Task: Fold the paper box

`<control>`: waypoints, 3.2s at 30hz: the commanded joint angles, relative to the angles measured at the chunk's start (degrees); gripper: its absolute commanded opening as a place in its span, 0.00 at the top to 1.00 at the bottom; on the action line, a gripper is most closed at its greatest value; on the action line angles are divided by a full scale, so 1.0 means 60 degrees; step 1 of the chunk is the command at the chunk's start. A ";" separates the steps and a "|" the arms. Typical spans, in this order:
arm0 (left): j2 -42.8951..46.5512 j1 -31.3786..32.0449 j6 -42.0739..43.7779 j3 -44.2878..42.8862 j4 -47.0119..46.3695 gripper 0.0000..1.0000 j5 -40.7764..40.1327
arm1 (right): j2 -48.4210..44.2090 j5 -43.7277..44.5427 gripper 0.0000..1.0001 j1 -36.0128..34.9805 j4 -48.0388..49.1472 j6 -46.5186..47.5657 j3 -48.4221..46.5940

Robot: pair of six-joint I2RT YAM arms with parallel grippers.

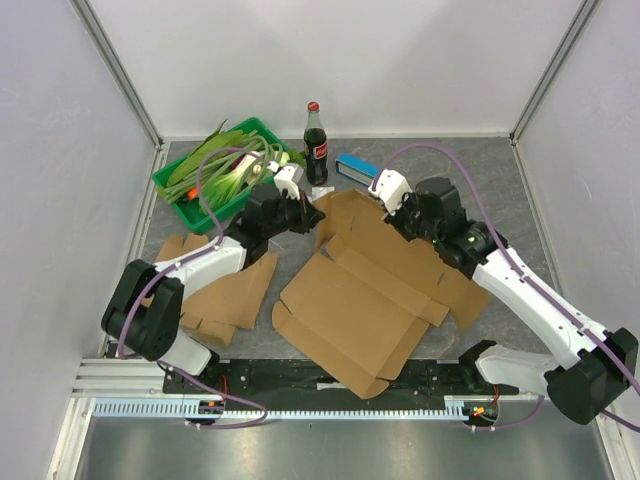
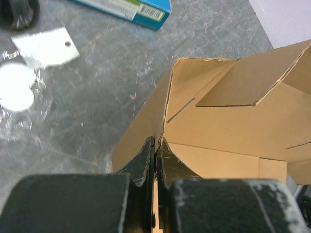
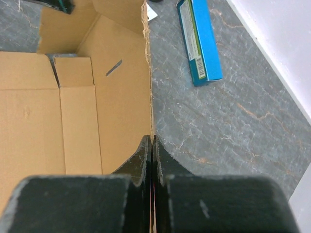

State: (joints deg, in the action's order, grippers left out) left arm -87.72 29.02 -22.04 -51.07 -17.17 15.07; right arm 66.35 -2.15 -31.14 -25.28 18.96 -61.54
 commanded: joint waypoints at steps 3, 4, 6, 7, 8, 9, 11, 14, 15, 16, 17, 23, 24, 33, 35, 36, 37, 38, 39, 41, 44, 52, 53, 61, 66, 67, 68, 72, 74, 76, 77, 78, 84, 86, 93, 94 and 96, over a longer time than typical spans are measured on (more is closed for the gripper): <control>0.0719 0.0130 -0.1877 0.1201 -0.1049 0.98 -0.0111 | -0.0174 0.1516 1.00 -0.0669 0.0785 -0.1006 0.0486; 0.0821 0.0130 -0.1892 0.1332 -0.1441 0.98 0.0007 | -0.0232 0.1734 1.00 -0.0902 0.0800 -0.1094 0.0500; 0.1055 0.0203 -0.1951 0.1815 -0.1591 0.98 -0.0108 | -0.0305 0.2057 1.00 -0.1196 0.0800 -0.1095 0.0573; 0.1245 0.0232 -0.1966 0.1991 -0.1882 0.98 -0.0095 | -0.0393 0.2464 1.00 -0.1459 0.0800 -0.1066 0.0617; 0.1319 0.0262 -0.1966 0.2239 -0.1957 0.98 -0.0080 | -0.0423 0.2657 1.00 -0.1592 0.0814 -0.1065 0.0661; 0.1378 0.0349 -0.1995 0.2314 -0.1972 0.98 -0.0167 | -0.0409 0.2731 1.00 -0.1724 0.0829 -0.1065 0.0705; 0.1393 0.0452 -0.2141 0.2301 -0.1914 0.98 -0.0154 | -0.0394 0.3082 1.00 -0.2221 0.1033 -0.1007 0.0938; 0.1567 0.0832 -0.1966 0.2490 -0.2190 0.98 -0.0518 | -0.0525 0.3944 0.99 -0.3172 0.1791 -0.0410 0.1741; 0.1670 0.0978 -0.1922 0.2665 -0.2395 0.98 -0.0781 | -0.0613 0.4180 0.99 -0.3451 0.2013 -0.0232 0.1963; 0.1787 0.1023 -0.1849 0.3087 -0.2644 0.98 -0.0943 | -0.0613 0.4414 0.99 -0.3932 0.2219 -0.0071 0.2183; 0.2035 0.1067 -0.1820 0.3338 -0.3067 0.98 -0.1060 | -0.0584 0.5200 1.00 -0.4212 0.2525 0.0221 0.2475; 0.2491 0.1082 -0.1526 0.4409 -0.3393 0.93 -0.1618 | -0.0102 0.7520 1.00 -0.6016 0.3566 0.1234 0.3210; 0.2550 0.1097 -0.1512 0.4497 -0.3437 0.91 -0.1647 | 0.0059 0.7797 1.00 -0.6104 0.3670 0.1394 0.3239; 0.3514 0.1082 -0.1496 0.5186 -0.2897 0.57 -0.2363 | 0.0516 0.8095 1.00 -0.6485 0.4593 0.3606 0.3781; 0.4448 0.1024 -0.1672 0.4968 -0.1646 0.50 -0.2409 | 0.0398 0.7918 1.00 -0.6471 0.4870 0.3986 0.4073; 0.4773 0.0908 -0.1919 0.4749 -0.1070 0.50 -0.2337 | 0.0310 0.7859 1.00 -0.6471 0.4916 0.4075 0.4147; 0.5052 0.0877 -0.2052 0.4312 -0.0412 0.50 -0.2234 | 0.0280 0.7786 1.00 -0.6485 0.4960 0.4149 0.4220; 0.5592 0.0848 -0.2155 0.4104 0.0363 0.48 -0.1943 | 0.0208 0.7554 1.00 -0.6471 0.5047 0.4236 0.4366; 0.5771 0.0804 -0.2359 0.3914 0.0734 0.48 -0.1708 | 0.0091 0.7435 1.00 -0.6471 0.5149 0.4266 0.4455; 0.6006 0.0775 -0.2522 0.3255 0.1277 0.51 -0.0993 | 0.0002 0.7128 1.00 -0.6427 0.5354 0.4398 0.4659; 0.5745 0.0075 -0.3296 0.2347 0.1542 0.54 0.0730 | -0.0130 0.6718 1.00 -0.6325 0.5661 0.4690 0.4937; 0.4965 0.0334 -0.7456 0.2723 -0.0681 0.45 0.1946 | -0.0526 0.5106 1.00 -0.5417 0.5780 0.4661 0.4793; 0.5011 0.0669 -0.7648 0.2856 -0.0915 0.41 0.1245 | -0.0381 0.5105 1.00 -0.5402 0.5838 0.4706 0.4778; 0.3723 0.1477 -0.9728 0.1979 -0.0406 0.39 0.0170 | -0.0130 0.4798 1.00 -0.5270 0.6263 0.4955 0.4705; 0.2859 0.1726 -1.0212 0.1541 0.0209 0.43 -0.0651 | -0.0086 0.4651 1.00 -0.5255 0.6381 0.5028 0.4705; 0.2727 0.1741 -1.0271 0.1495 0.0268 0.47 -0.0651 | -0.0115 0.4636 1.00 -0.5255 0.6395 0.5028 0.4705; 0.2494 0.1756 -1.0315 0.1495 0.0138 0.49 -0.0709 | -0.0130 0.4593 1.00 -0.5255 0.6410 0.5014 0.4690; 0.2053 0.1785 -1.0038 0.1539 -0.0404 0.65 -0.1236 | -0.0218 0.4592 1.00 -0.5240 0.6366 0.4970 0.4719; 0.1863 0.1814 -0.9876 0.1728 -0.1030 0.73 -0.1501 | -0.0306 0.4708 1.00 -0.5240 0.6396 0.4926 0.4734; 0.1847 0.1844 -0.9701 0.1948 -0.1502 0.87 -0.1806 | -0.0422 0.4884 0.90 -0.5255 0.6381 0.4532 0.4661; 0.1876 0.1887 -0.9599 0.2195 -0.1678 0.89 -0.2026 | -0.0496 0.5059 0.65 -0.5241 0.6265 0.4226 0.4559; 0.1934 0.1946 -0.9482 0.2328 -0.2100 0.95 -0.2289 | -0.0583 0.5351 0.53 -0.5240 0.5669 0.3324 0.4181; 0.1643 0.2136 -0.9276 0.3003 -0.3421 0.98 -0.3419 | -0.1345 0.6523 0.19 -0.5240 0.0491 -0.3294 0.1196; 0.1379 0.2254 -0.9290 0.3222 -0.4283 0.98 -0.3683 | -0.1550 0.6337 0.17 -0.5255 -0.0631 -0.6620 0.0606; 0.0763 0.2459 -0.9100 0.3721 -0.6307 0.98 -0.4093 | -0.3669 0.5147 0.12 -0.5241 0.1117 -1.5457 0.2631; 0.0792 0.2503 -0.9027 0.3765 -0.6366 0.98 -0.4108 | -0.3936 0.5250 0.12 -0.5255 0.1746 -1.5958 0.3103; 0.0909 0.2576 -0.8983 0.3795 -0.6280 0.98 -0.4210 | -0.4492 0.5836 0.12 -0.5240 0.3854 -1.6840 0.4461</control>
State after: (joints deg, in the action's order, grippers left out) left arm -82.26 43.57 -79.57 -29.36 -49.76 -5.85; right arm 44.01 29.52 -62.57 -17.96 -54.19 -47.11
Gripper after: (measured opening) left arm 0.033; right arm 0.884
